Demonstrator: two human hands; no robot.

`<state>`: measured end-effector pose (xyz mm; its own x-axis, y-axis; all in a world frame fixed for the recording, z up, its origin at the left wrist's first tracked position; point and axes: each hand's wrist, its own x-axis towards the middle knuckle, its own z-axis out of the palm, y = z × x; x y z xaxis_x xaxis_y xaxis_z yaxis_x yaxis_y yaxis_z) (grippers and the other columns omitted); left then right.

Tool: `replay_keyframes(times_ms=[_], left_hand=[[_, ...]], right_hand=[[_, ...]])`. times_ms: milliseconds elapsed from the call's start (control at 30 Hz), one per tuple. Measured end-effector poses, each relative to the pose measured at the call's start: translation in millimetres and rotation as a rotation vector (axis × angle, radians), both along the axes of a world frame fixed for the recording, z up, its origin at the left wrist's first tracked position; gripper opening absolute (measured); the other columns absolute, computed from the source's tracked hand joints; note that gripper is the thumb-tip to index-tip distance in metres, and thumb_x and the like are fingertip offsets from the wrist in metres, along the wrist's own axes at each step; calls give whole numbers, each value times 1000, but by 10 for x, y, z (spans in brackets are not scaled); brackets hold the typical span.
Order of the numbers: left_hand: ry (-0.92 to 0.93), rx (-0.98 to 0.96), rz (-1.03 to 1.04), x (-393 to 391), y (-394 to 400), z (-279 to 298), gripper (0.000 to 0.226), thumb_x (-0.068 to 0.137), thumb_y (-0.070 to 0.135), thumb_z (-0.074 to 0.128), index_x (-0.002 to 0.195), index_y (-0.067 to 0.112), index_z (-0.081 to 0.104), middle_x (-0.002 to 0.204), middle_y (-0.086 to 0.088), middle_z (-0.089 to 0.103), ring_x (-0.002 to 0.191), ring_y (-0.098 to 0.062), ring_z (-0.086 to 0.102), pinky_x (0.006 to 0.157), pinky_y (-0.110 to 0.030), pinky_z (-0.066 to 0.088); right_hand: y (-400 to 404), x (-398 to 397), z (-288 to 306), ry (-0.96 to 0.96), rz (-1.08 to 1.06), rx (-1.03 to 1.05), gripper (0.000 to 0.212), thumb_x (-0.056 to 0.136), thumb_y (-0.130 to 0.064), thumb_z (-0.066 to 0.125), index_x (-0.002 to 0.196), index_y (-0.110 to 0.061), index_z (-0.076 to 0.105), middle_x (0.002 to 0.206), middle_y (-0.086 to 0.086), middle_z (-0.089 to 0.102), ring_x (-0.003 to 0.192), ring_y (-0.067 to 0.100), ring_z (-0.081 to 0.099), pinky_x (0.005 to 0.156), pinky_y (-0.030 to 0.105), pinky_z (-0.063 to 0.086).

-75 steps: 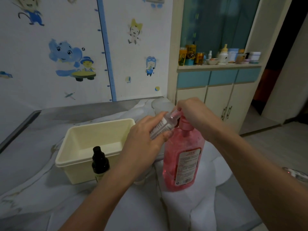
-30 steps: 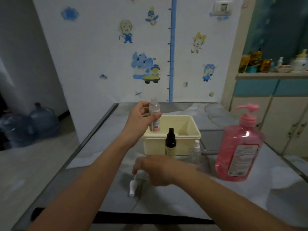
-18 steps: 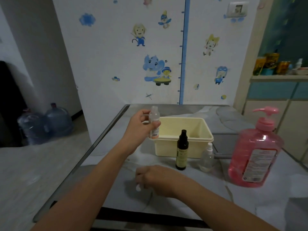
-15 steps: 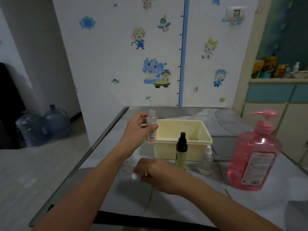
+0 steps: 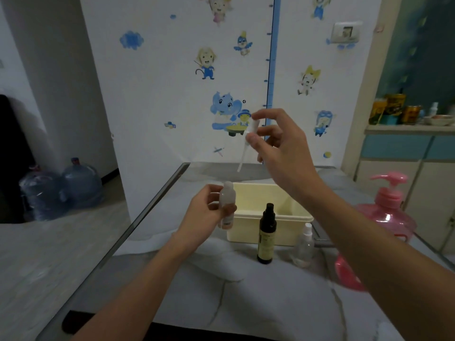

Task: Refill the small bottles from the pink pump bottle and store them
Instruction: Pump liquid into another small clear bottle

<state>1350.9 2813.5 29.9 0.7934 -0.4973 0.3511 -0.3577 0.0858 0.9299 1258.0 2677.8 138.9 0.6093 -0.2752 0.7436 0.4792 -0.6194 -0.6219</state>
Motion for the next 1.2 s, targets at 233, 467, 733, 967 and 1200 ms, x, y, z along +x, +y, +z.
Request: replay_keyframes(times_ms=[233,467,733,967,1200], left_hand=[[-5,10,-17,-86,16,84,32,80,6,73,105,18,57,103,-2,68,93,-16,68,73,-23,56],[-10,-26,-43,-140,22,160,35,81,4,71,111,13,57,103,-7,69,94,-21,68,78,-28,57],[-42,-24,-55,-159,25,204,33,82,9,70,112,14,57,104,-5,69,95,-20,68,80,-31,58],[-46,-30,-65,-171,8,172,31,82,6,71,108,16,58,100,-8,69,94,-24,68,79,-30,57],[-80,56,-79,-237,-52,121,41,82,8,70,106,34,48,99,-8,67,89,-21,67,68,-26,56]], right_hand=[[13,106,-98,25,3,-11,25,87,-23,63,110,-28,54,87,-1,66,64,21,58,66,44,56],[11,176,-240,80,-25,-48,25,86,-28,64,108,-34,54,86,-5,66,65,24,60,65,43,57],[1,145,-369,236,78,-85,25,87,-25,63,106,-34,51,90,-4,66,63,10,61,63,25,54],[-68,142,-333,358,45,-248,31,84,-30,65,113,-35,56,90,-9,63,71,10,63,69,27,54],[-20,163,-233,525,-345,-537,49,75,-66,58,75,-17,53,69,-3,57,64,15,54,55,30,43]])
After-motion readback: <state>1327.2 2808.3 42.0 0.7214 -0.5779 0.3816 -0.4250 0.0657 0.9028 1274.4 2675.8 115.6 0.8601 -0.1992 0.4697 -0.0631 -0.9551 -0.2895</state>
